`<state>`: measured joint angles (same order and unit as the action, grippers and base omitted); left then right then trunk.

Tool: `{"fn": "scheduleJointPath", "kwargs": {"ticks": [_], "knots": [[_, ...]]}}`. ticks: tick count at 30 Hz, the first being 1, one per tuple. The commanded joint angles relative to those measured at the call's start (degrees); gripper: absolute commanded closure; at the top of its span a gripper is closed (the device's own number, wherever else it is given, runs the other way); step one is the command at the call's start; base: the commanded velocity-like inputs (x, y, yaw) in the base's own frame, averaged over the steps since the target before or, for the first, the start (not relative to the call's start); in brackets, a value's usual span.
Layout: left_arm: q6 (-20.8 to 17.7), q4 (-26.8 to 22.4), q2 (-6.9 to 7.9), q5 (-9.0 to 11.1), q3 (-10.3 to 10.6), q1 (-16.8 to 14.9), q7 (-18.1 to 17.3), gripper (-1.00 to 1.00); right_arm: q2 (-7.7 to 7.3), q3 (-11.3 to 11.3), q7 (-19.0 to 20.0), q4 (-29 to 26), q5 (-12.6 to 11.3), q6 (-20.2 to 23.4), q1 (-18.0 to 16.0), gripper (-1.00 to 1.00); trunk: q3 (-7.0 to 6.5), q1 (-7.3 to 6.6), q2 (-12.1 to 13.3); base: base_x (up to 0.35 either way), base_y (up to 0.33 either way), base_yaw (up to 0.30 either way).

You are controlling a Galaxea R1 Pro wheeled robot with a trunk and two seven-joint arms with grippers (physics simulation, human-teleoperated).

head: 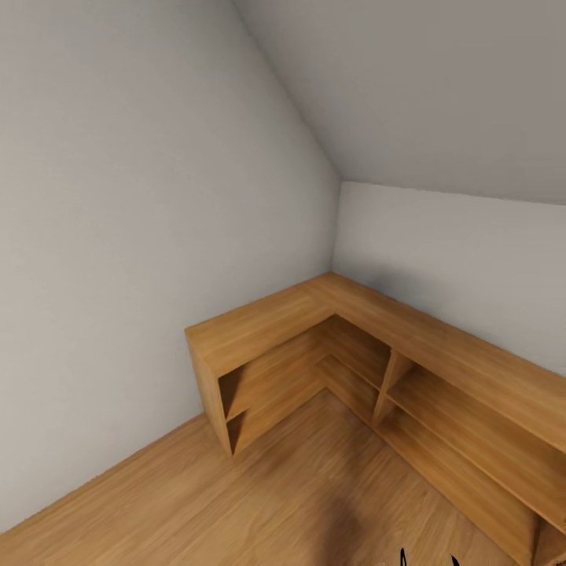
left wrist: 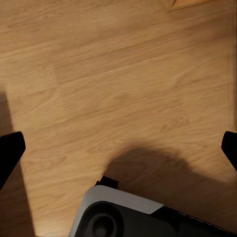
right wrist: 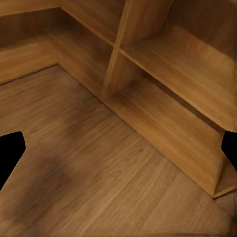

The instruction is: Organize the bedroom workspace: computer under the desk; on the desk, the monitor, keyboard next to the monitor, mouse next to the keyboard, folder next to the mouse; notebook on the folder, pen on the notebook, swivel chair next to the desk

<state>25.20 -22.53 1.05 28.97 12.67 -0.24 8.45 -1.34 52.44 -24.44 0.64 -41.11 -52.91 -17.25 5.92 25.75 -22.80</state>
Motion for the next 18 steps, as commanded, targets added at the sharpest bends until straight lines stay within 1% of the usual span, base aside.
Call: {"fn": "scheduleJointPath", "kwargs": {"ticks": [1,11,18], "knots": [[0.19,0.01,0.04,0.23,0.5,-0.03,0.44,-1.0,0.02,0.47,-0.52,0.07,0.07,0.0,-0.06,-1.0,0.08,0.04,-0.12,0.0,0.0,-0.243],[0.21,0.19,0.43,0.34,0.32,-0.03,0.49,-1.0,0.02,0.47,-0.52,0.07,0.07,0.0,-0.05,-1.0,-0.28,0.04,-0.12,0.0,0.0,-0.243],[0.13,0.2,0.59,0.04,0.7,-0.03,0.37,-1.0,0.02,0.47,-0.52,0.07,0.08,0.0,-0.06,-1.0,-0.53,0.04,-0.12,0.0,0.0,-0.243]]}}
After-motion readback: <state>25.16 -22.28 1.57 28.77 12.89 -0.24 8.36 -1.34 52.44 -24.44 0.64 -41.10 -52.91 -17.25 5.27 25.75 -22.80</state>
